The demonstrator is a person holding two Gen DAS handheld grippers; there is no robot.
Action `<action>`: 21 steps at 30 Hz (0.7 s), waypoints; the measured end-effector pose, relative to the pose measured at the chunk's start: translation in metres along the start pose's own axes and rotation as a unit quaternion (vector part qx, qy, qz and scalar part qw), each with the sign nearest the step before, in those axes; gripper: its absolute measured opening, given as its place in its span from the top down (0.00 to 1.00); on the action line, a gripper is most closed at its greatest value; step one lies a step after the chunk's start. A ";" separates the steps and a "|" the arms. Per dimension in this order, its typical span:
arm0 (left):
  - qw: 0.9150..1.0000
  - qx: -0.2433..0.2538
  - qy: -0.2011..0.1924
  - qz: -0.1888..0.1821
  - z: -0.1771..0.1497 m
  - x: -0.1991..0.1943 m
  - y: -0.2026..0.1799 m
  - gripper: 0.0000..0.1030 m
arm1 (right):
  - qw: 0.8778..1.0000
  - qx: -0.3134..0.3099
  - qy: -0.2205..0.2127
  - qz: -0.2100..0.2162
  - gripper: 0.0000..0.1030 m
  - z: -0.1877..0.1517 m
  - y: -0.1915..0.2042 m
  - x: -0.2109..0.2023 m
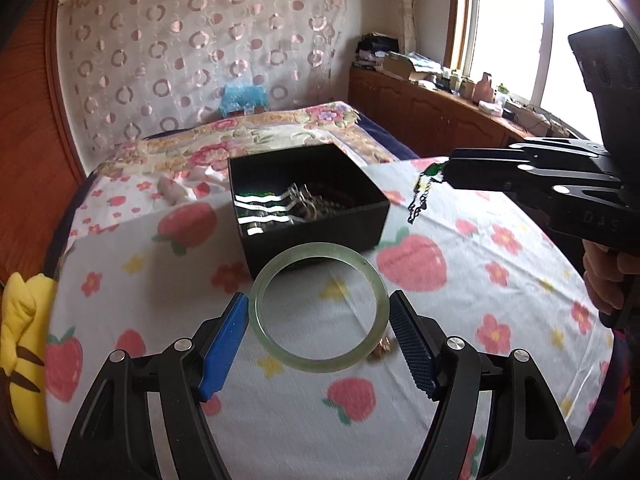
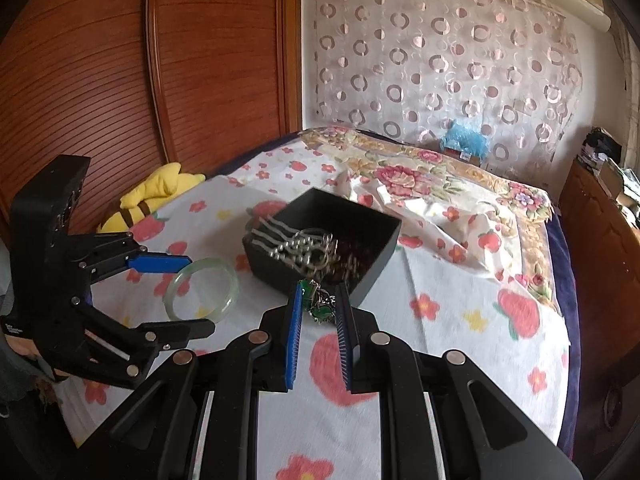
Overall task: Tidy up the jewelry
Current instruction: 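Carry the jade bangle and green pendant into the box and open both grippers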
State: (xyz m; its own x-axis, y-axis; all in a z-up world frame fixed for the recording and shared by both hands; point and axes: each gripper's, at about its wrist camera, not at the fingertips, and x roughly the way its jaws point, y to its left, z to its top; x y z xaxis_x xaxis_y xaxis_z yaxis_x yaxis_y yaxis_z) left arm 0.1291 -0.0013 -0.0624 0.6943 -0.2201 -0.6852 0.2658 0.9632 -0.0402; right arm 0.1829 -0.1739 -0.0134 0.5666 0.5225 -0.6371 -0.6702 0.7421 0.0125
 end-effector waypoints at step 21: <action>0.999 0.030 -0.021 0.029 0.074 0.015 0.032 0.33 | 0.999 0.028 0.009 0.011 0.82 0.031 -0.033 0.075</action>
State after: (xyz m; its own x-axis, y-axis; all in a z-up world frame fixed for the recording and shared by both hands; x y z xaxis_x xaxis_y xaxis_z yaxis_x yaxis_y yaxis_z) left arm 0.1973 0.0144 -0.0205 0.7363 -0.1708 -0.6547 0.2630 0.9638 0.0444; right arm 0.2620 -0.1463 -0.0378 0.5431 0.5315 -0.6500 -0.6537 0.7535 0.0699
